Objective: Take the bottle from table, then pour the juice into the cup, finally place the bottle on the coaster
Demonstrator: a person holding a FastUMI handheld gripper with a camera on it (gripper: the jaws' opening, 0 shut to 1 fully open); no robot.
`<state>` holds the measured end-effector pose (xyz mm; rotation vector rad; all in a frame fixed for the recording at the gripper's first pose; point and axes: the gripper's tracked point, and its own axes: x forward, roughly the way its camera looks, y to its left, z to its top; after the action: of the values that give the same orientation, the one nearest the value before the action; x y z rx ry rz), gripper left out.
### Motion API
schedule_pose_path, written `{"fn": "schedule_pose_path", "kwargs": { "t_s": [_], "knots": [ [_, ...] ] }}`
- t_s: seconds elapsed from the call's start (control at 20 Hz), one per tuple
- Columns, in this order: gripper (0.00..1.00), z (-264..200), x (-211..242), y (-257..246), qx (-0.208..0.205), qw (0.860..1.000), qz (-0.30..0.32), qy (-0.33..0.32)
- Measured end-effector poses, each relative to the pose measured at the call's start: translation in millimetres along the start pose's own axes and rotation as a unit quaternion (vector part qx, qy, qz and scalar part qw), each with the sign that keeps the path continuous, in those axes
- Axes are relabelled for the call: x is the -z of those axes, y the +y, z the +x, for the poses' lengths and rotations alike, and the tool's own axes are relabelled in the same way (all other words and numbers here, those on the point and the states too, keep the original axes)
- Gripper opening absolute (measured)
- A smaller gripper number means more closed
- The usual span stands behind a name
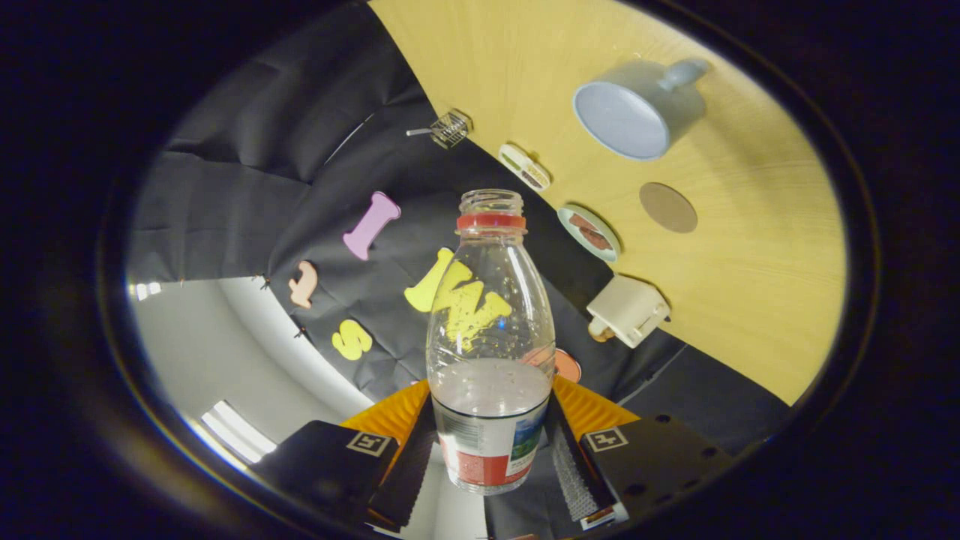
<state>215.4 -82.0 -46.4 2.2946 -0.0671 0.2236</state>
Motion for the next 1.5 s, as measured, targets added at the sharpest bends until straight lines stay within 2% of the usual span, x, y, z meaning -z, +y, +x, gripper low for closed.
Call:
{"fn": "schedule_pose_path", "kwargs": {
  "t_s": [0.1, 0.2, 0.35, 0.45, 0.7, 0.8, 0.95, 1.05, 1.2, 1.3, 1.35, 1.45, 1.5],
  "knots": [
    [0.78, -3, 7, -12, 0.009, 0.996, -0.084, 0.006],
    [0.79, -5, 5, -35, 0.038, 0.985, -0.168, 0.009],
    [0.78, -5, 8, -55, 0.050, 0.969, -0.241, 0.024],
    [0.79, -9, 3, -75, 0.068, 0.945, -0.317, 0.028],
    [0.79, -18, -19, -104, 0.095, 0.872, -0.480, 0.030],
    [0.79, -12, -19, -105, 0.093, 0.831, -0.547, 0.033],
    [0.79, -2, -13, -93, 0.080, 0.756, -0.648, 0.037],
    [0.79, 3, -6, -85, 0.075, 0.691, -0.718, 0.039],
    [0.79, 12, 9, -77, 0.077, 0.582, -0.808, 0.040],
    [0.80, 19, 25, -69, 0.063, 0.542, -0.837, 0.032],
    [0.80, 22, 30, -67, 0.060, 0.527, -0.847, 0.029],
    [0.80, 30, 36, -62, 0.056, 0.504, -0.861, 0.014],
    [0.80, 35, 37, -57, 0.055, 0.488, -0.871, 0.002]
  ]
}}
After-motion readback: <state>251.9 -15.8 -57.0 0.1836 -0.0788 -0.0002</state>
